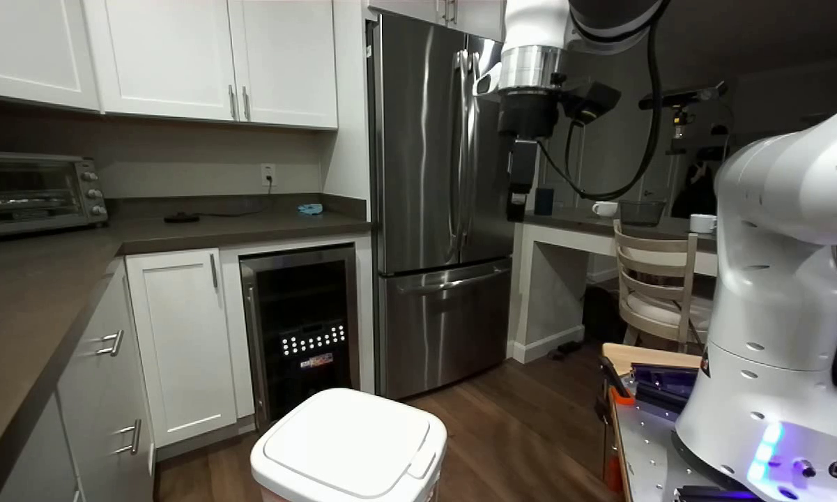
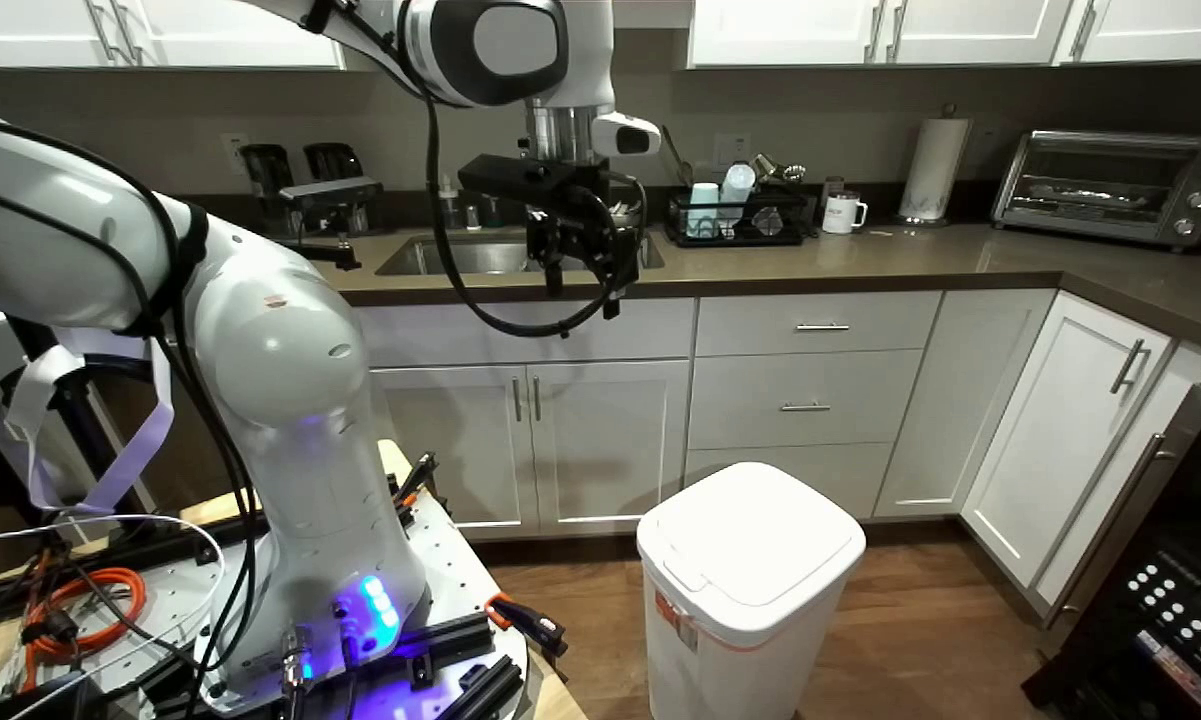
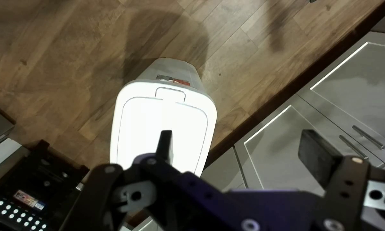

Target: Press the button to open the bin

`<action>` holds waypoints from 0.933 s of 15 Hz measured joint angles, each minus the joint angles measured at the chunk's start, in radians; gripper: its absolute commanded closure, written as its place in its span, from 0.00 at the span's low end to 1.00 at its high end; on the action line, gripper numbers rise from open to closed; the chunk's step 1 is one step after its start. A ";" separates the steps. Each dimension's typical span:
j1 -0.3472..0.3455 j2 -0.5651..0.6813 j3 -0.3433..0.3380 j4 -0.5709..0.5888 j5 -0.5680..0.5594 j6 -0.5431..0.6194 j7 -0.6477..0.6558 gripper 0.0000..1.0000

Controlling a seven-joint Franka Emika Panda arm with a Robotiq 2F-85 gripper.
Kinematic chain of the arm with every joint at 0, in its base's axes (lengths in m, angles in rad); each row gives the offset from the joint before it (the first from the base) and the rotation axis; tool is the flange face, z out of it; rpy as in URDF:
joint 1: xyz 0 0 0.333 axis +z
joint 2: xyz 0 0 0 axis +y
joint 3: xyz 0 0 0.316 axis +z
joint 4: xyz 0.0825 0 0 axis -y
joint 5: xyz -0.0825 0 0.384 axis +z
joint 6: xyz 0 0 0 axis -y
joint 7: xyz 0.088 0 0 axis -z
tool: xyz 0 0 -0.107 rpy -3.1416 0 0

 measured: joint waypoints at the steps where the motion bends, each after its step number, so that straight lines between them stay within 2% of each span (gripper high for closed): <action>1: 0.000 0.000 0.000 0.000 0.000 0.000 0.000 0.00; 5: 0.000 0.023 -0.007 0.002 0.000 0.032 0.000 0.00; 9: 0.000 0.141 -0.017 0.002 -0.001 0.134 0.000 0.00; 14: 0.000 0.191 -0.019 0.010 -0.001 0.152 0.000 0.00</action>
